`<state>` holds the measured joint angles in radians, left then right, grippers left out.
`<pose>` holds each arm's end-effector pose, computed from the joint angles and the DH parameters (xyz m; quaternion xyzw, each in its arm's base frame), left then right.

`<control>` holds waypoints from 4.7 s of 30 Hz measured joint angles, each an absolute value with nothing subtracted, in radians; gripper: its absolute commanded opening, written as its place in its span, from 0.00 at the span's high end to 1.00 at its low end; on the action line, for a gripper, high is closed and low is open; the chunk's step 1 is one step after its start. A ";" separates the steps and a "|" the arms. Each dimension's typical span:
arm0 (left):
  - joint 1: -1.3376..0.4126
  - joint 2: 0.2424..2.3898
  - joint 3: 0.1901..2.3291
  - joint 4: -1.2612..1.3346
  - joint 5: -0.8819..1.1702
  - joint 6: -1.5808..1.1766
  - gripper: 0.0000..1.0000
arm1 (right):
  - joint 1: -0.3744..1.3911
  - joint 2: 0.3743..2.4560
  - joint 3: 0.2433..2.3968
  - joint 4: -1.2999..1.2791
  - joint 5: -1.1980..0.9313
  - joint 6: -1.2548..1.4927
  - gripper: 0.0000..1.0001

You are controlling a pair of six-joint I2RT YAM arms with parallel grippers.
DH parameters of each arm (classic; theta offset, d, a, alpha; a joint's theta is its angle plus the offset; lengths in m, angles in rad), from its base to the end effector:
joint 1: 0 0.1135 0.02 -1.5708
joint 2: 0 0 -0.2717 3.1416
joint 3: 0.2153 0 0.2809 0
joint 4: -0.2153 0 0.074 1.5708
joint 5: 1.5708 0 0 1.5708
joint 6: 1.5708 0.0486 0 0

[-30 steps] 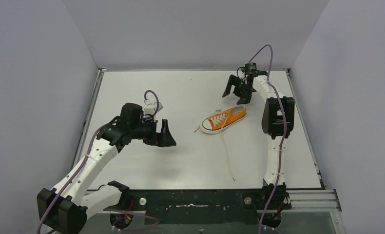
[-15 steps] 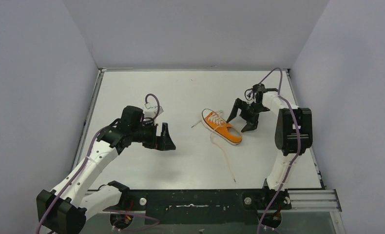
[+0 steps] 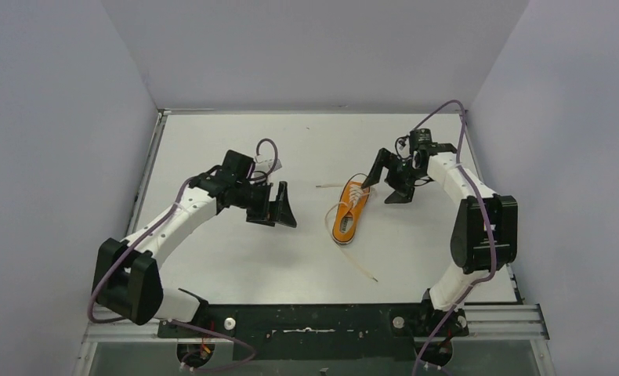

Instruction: Tie the shoes

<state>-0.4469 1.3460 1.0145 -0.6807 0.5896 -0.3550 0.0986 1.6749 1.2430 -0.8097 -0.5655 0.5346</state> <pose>0.2580 -0.1536 0.2488 0.1223 0.9151 -0.3601 0.1339 0.3554 0.0613 0.2145 0.1603 0.9348 0.3105 0.0638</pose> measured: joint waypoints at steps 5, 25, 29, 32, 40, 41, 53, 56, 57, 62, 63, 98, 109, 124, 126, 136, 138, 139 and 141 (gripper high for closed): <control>-0.456 1.547 1.097 -0.557 0.681 -0.403 0.14 | 0.071 1.788 1.280 -0.691 -0.572 0.591 0.11; -0.490 2.127 1.337 -0.008 0.880 -0.628 0.37 | -0.015 1.924 1.061 -0.183 -0.752 0.916 0.53; -0.506 2.145 1.347 -0.004 0.888 -0.627 0.47 | -0.020 1.918 1.020 -0.115 -0.758 0.953 0.50; -0.528 2.153 1.347 0.005 0.898 -0.639 0.61 | -0.021 1.902 1.002 -0.099 -0.759 0.957 0.45; -0.562 2.160 1.338 0.032 0.917 -0.667 0.96 | -0.028 1.863 1.000 -0.134 -0.739 0.917 0.57; -0.562 2.160 1.336 0.034 0.918 -0.668 0.97 | -0.028 1.857 0.997 -0.136 -0.737 0.917 0.64; -0.560 2.059 1.328 -0.087 0.891 -0.591 1.00 | -0.032 1.795 0.981 -0.169 -0.721 0.919 1.00; -0.560 2.009 1.331 -0.146 0.876 -0.551 1.00 | -0.035 1.743 0.981 -0.236 -0.718 0.883 1.00; -0.560 1.998 1.336 -0.167 0.871 -0.537 1.00 | -0.036 1.720 0.981 -0.261 -0.717 0.870 1.00; -0.566 1.980 1.403 -0.289 0.851 -0.464 1.00 | -0.046 1.569 1.019 -0.419 -0.707 0.786 1.00; -0.568 1.980 1.415 -0.310 0.847 -0.456 1.00 | -0.046 1.543 1.034 -0.451 -0.701 0.766 1.00; -0.624 1.891 1.308 -0.428 0.862 -0.414 1.00 | 0.177 1.734 1.327 -1.021 -0.241 0.324 0.35; -0.614 1.891 1.305 -0.392 0.891 -0.431 0.94 | 0.340 1.779 1.202 -0.949 -0.109 0.320 0.49; -0.613 1.924 1.262 -0.287 0.944 -0.460 0.81 | 0.348 1.700 1.026 -0.786 -0.049 0.408 0.91; -0.613 1.937 1.244 -0.283 0.944 -0.459 0.80 | 0.348 1.663 1.028 -0.791 -0.048 0.413 0.95; -0.613 2.014 1.232 -0.298 0.904 -0.396 0.62 | 0.345 1.464 1.125 -0.863 -0.061 0.439 1.00; -0.613 2.014 1.233 -0.309 0.887 -0.371 0.58 | 0.339 1.452 1.125 -0.876 -0.070 0.440 1.00; -0.613 2.014 1.233 -0.313 0.881 -0.359 0.57 | 0.336 1.448 1.125 -0.881 -0.074 0.443 1.00; -0.613 2.016 1.233 -0.319 0.868 -0.346 0.54 | 0.327 1.445 1.125 -0.892 -0.084 0.445 1.00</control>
